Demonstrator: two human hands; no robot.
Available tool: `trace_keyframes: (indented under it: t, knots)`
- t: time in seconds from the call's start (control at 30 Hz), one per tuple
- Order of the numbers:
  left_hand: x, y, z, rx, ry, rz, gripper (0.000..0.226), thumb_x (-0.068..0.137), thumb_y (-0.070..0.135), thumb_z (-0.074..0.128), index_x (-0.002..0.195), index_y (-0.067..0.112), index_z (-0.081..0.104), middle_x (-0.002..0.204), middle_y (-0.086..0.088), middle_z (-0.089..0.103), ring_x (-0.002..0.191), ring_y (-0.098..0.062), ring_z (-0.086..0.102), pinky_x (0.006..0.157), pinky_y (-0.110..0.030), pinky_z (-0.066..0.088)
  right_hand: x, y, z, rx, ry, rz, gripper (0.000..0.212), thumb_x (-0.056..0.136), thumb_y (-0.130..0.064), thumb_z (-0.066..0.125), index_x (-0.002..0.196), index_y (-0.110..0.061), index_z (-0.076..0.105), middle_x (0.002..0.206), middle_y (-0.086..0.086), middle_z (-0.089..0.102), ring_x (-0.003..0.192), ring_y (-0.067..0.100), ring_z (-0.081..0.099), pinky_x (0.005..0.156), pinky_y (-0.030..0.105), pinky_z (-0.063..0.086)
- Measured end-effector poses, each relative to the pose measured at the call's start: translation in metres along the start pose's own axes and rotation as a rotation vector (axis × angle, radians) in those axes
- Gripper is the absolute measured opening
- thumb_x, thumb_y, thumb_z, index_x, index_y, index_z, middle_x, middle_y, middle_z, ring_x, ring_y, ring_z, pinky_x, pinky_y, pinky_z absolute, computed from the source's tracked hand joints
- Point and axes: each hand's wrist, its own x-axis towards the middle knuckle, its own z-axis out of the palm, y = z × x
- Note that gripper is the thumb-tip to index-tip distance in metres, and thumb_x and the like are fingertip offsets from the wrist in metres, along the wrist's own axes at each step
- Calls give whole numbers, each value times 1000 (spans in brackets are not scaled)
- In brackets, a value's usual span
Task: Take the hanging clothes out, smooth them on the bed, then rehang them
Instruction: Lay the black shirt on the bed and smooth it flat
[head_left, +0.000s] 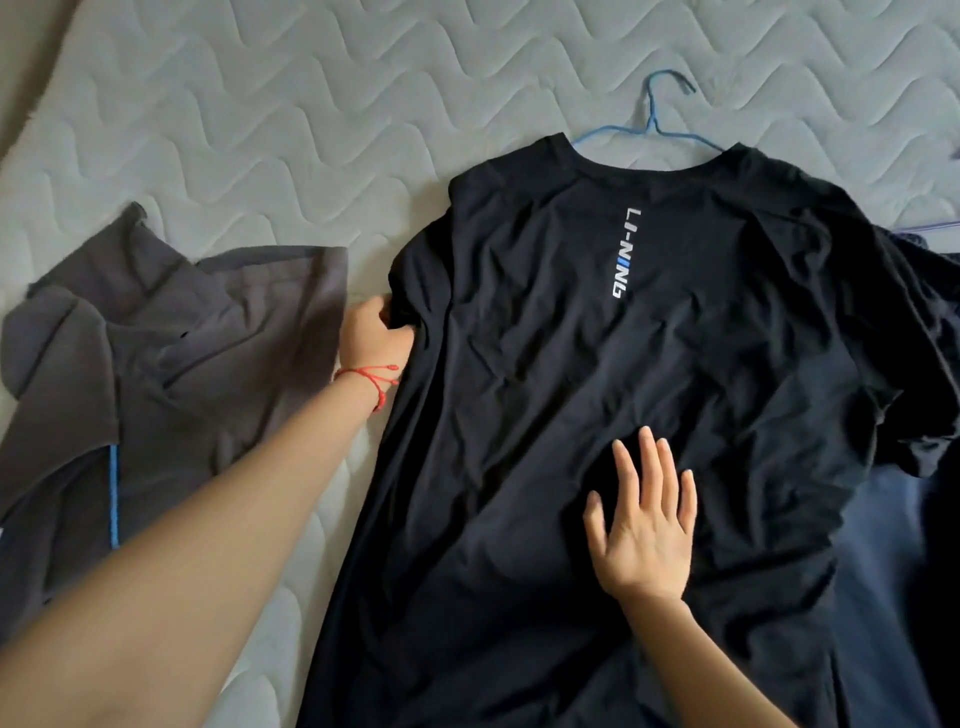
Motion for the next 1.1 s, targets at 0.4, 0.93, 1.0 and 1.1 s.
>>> trace_keyframes:
  t: [0.4, 0.93, 1.0, 1.1]
  knots:
    - [-19, 21, 20, -65, -96, 366, 48, 68, -13, 48, 110, 7, 62, 109, -13, 61, 103, -22, 58, 82, -1, 34, 2, 0, 2, -33, -16, 5, 59, 82, -41, 34, 135, -15, 35, 148, 8, 25, 142, 19, 6, 116, 37, 1]
    - [6, 63, 42, -216, -17, 113, 21, 76, -1, 58, 93, -1, 71, 91, -23, 71, 89, -30, 67, 73, -23, 45, 1, 2, 5, 12, 6, 1, 59, 82, -41, 35, 135, -15, 35, 148, 8, 25, 146, 11, -6, 116, 37, 3]
    - [26, 55, 8, -313, 130, 76, 30, 75, -7, 50, 98, -5, 69, 98, -25, 69, 88, -27, 64, 78, -22, 45, 1, 3, 5, 21, 5, 4, 59, 82, -42, 35, 136, -16, 34, 149, 7, 24, 145, 9, -9, 116, 37, 1]
    - [67, 26, -50, -322, 340, -62, 28, 80, 4, 50, 99, -3, 68, 99, -22, 69, 84, -22, 60, 79, -15, 48, 1, 2, 5, 32, 1, 7, 59, 81, -42, 34, 135, -16, 35, 149, 6, 24, 144, 7, -11, 117, 35, -1]
